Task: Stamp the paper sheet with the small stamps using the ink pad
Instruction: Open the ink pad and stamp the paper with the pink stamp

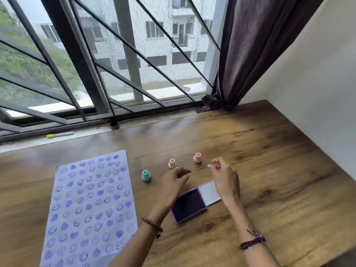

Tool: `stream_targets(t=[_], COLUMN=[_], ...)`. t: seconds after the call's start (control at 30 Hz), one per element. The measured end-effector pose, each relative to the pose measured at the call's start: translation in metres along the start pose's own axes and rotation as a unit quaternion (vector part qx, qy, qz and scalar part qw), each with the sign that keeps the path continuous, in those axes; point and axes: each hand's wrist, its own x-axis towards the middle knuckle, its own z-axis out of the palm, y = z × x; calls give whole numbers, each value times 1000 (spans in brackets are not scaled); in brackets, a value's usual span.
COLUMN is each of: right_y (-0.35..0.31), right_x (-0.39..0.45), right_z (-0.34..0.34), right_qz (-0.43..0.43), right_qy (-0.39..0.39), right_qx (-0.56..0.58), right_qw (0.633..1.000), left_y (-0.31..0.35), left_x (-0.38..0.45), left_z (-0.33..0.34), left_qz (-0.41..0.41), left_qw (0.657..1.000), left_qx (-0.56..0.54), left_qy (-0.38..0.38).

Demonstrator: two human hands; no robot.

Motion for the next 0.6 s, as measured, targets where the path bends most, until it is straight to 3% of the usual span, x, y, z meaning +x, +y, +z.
stream_targets(t=[0.1,0.23,0.33,0.43,0.6], right_y=[-8,-11,-11,-11,-12], right_x=[27,42,31,11,-19], right_z=[14,27,21,14,11], right_qz=[-68,-76,-42,3,1], right_qy=[-51,-93,-99,-139,-162], right_qx=[-3,-3,137,297,402], right_qw=[996,993,985,945,901], left_y=[6,2,2,3,0], left_x=[17,26,20,4,-19], left_z=[13,20,15,7,-2], left_qz=[-63,-87,-73,-29,-8], left_qw=[994,985,974,962,962], left_qx=[-94,-149,-216,-269,-274], left_qy=[-13,-8,-7,-30,-13])
